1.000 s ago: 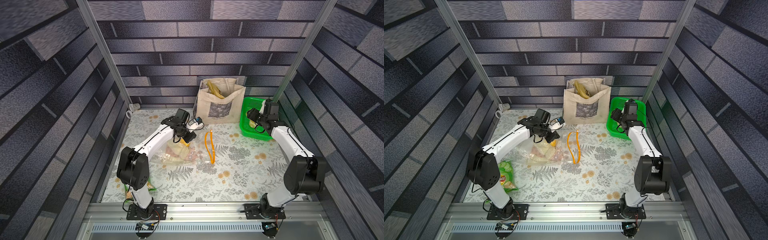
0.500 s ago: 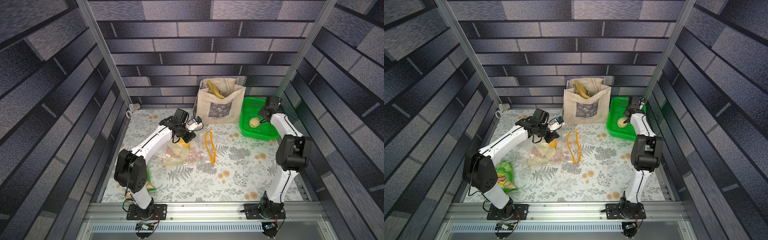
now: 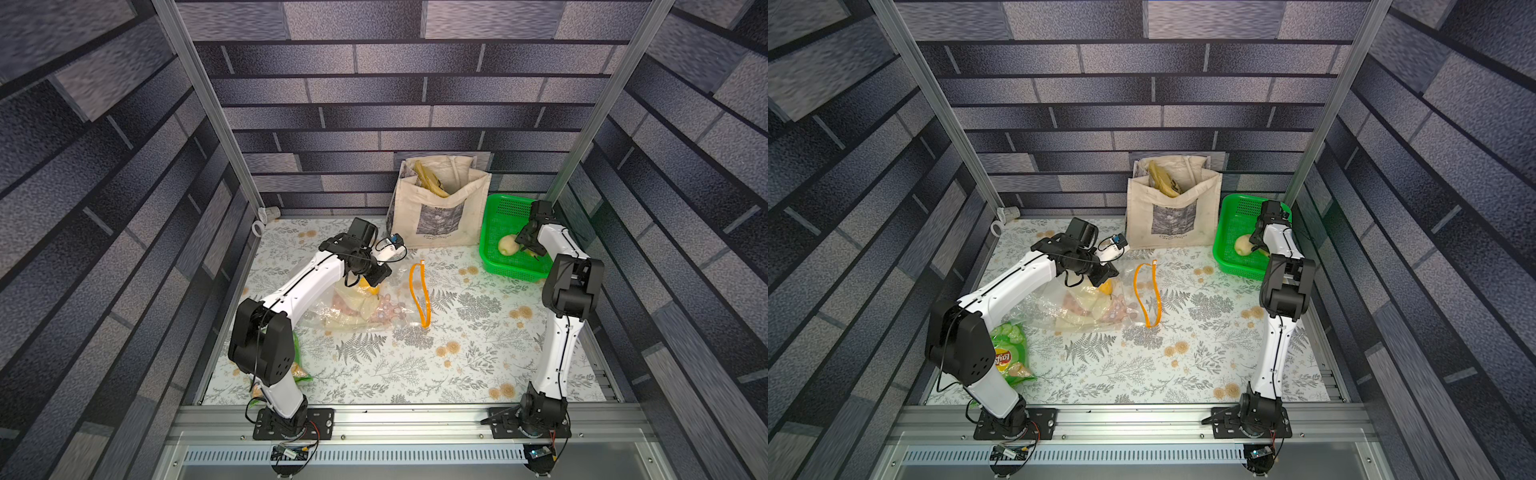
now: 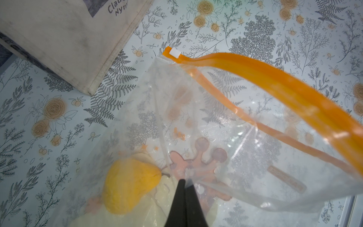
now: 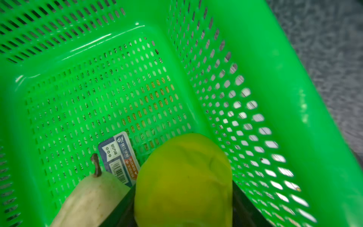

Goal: Open the zip-top bag and take out the pear
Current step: Place the pear in the basket.

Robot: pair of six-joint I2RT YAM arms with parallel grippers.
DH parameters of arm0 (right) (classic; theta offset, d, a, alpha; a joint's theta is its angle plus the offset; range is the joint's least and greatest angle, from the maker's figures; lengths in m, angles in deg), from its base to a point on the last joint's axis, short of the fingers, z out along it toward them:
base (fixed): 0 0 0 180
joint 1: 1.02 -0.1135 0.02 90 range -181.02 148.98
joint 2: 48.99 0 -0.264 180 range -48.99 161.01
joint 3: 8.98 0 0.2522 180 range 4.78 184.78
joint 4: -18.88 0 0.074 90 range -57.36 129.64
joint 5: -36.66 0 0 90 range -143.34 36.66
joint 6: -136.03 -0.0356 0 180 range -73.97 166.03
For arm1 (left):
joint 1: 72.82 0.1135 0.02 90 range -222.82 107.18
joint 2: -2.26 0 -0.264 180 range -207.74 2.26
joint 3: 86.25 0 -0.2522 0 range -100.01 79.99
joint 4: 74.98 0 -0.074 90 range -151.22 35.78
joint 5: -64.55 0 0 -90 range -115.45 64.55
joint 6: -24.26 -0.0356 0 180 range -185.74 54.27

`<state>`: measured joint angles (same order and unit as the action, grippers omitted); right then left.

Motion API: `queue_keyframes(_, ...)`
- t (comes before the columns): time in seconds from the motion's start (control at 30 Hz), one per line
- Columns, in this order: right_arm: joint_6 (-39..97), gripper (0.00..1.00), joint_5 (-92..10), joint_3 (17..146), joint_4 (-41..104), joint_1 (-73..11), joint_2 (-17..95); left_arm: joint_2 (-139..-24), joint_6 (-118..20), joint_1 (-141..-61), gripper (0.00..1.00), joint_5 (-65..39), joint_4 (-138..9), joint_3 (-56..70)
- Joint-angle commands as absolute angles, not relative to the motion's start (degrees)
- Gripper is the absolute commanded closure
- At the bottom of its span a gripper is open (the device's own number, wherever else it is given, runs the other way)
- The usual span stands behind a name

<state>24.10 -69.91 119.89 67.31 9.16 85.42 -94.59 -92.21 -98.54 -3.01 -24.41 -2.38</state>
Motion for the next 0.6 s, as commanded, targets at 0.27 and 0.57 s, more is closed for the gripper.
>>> queue_keyframes(0.27, 25.5, 0.21, -68.1, 128.0, 73.9, 9.6, 87.8, -92.5, -92.7, -98.6, 1.0, -2.0, -24.2, -1.6)
queue_keyframes(0.57, 26.6, 0.14, -66.8, 120.2, 70.1, 9.6, 76.6, -92.5, -92.7, -99.1, 1.0, -2.0, -24.2, -1.5)
